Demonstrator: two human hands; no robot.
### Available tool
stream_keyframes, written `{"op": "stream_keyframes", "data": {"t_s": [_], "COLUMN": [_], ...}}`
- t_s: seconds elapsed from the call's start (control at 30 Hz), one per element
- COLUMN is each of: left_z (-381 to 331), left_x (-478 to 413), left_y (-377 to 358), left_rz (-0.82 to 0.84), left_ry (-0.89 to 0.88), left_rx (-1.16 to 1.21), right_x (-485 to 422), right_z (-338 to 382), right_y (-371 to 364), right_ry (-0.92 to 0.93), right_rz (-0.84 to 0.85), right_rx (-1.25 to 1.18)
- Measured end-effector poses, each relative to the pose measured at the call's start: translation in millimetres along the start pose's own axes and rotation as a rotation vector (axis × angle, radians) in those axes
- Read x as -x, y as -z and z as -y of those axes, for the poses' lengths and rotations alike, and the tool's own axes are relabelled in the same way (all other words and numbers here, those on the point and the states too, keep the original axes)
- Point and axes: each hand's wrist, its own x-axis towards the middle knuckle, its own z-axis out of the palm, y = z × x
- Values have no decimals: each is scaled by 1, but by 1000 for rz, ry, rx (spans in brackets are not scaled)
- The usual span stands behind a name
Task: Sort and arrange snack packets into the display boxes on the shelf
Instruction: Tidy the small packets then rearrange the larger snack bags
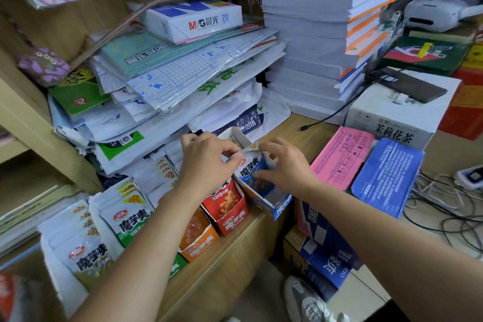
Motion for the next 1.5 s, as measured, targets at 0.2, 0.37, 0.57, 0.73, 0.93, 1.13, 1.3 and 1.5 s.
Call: {"op": "stream_keyframes", "data": {"t_s": [0.2,0.37,0.57,0.73,0.93,1.13,1.3,1.5], "left_z": [-1,23,28,24,16,9,0,1], "left_x": [-3,-13,-21,-27,-25,-32,-34,-36], "left_y": [10,25,12,10,6,7,5,3], "left_rz": [141,-42,138,145,212,303,322,354], "left_ry": [51,185,239,207,192,332,361,350], "left_rx": [113,163,-28,-55,-247,-176,-217,-286], "right_x": [-12,-17,-19,-13,-6,4,13,16], "right_z": [14,21,20,14,9,8,6,4], "right_y": [14,26,32,31,40,53,63,62], "right_ry": [130,144,120,98,88,93,51,64], "right_rz": [37,170,190,64,204,360,426,410], "right_rx": [-46,134,165,116,82,80,37,-13]}}
